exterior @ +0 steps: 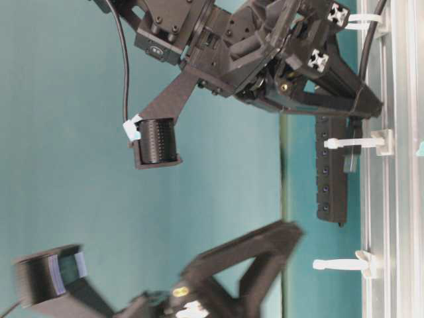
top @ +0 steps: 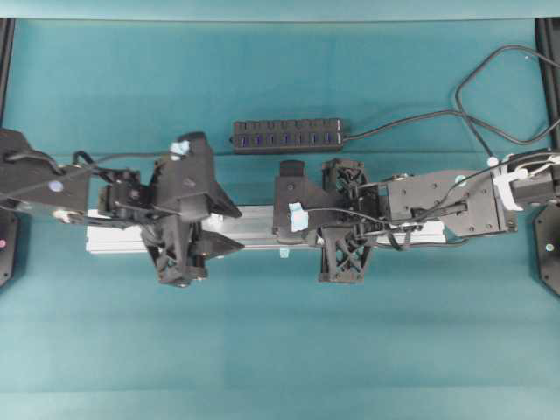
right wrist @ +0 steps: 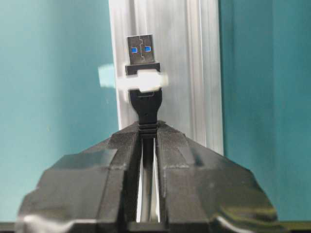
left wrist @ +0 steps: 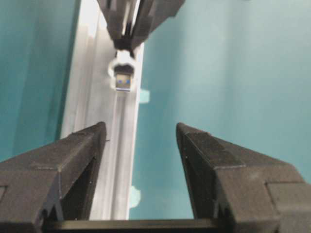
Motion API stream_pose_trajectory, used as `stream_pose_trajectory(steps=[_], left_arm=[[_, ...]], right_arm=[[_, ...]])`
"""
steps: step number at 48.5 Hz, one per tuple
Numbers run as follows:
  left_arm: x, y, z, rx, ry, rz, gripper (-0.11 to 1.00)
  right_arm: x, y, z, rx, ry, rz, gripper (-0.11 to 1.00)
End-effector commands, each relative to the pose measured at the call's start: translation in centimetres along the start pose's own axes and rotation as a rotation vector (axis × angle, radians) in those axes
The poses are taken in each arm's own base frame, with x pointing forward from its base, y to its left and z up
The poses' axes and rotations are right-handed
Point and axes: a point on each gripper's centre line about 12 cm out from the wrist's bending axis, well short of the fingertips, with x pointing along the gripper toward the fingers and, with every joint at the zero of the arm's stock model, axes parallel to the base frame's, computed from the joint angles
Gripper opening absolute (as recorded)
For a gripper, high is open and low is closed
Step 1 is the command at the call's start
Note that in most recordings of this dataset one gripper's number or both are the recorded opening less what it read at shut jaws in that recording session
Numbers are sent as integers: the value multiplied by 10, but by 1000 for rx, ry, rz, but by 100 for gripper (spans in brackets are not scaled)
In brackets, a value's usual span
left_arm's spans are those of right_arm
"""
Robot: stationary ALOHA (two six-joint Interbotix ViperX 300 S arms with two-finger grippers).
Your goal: Pass the USB cable through three rings with both arms.
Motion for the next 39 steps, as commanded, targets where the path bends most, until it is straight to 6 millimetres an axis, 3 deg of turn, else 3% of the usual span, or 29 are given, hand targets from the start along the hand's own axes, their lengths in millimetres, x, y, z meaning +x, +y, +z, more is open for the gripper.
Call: stream_pose_trajectory(steps=[1, 23, 39], left_arm=[[4, 2, 5, 1, -28, 1, 62], [48, 15, 3, -18, -29, 24, 62], [64, 15, 1, -20, -8, 26, 60]], right_arm=[[-4, 1, 10, 0, -44, 5, -7], [-5, 2, 10, -1, -56, 9, -7], [-5, 3, 8, -1, -50, 9, -7]])
